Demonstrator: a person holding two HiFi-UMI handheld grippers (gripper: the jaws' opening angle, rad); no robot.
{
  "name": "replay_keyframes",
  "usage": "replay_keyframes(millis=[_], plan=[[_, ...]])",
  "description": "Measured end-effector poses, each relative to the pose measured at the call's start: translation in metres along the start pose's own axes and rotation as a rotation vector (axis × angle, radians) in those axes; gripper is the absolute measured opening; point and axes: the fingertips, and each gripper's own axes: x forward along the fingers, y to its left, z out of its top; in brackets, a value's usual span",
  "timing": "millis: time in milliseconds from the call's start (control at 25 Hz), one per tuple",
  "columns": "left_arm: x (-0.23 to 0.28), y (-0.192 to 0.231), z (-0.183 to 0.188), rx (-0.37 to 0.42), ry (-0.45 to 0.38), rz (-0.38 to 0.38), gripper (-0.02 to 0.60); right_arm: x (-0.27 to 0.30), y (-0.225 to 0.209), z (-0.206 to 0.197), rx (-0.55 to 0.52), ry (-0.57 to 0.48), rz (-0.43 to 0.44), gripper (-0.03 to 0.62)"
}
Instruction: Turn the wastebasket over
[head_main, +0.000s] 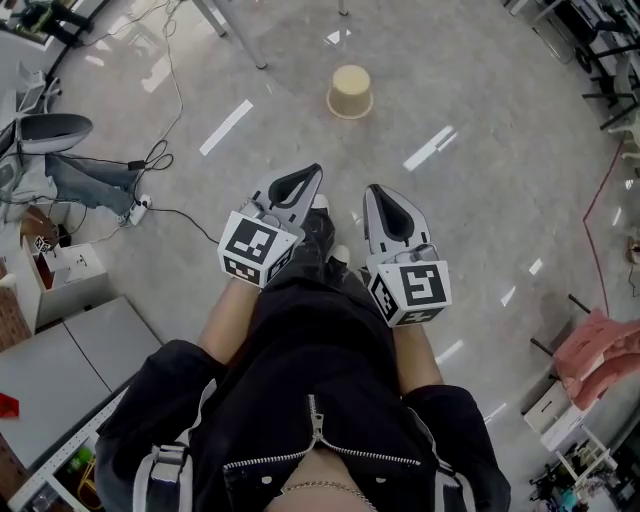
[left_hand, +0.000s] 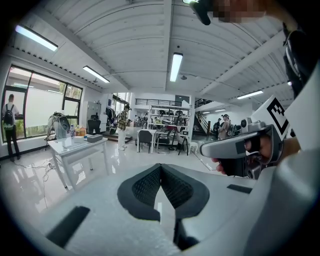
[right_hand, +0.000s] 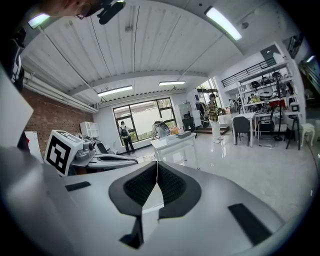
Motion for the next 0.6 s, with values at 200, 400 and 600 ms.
replay_keyframes(millis=[200,400,600], plan=[[0.015,0.013,0.006,-0.013,-0.01,-0.015,0.005,0.016,-0.007,0.004,-0.005,0.014,-0.014,0.011],[0.033,0.035,0.006,-0.028,-0.016,-0.033,0.005,0.042,-0.013,0.01,-0.013,0.023,-0.031,0.011],[0.062,0.067,0.017,-0.049,-0.037,-0.056,0.005,0.078,-0.023,0.025,-0.037,0.038,-0.047,0.011]])
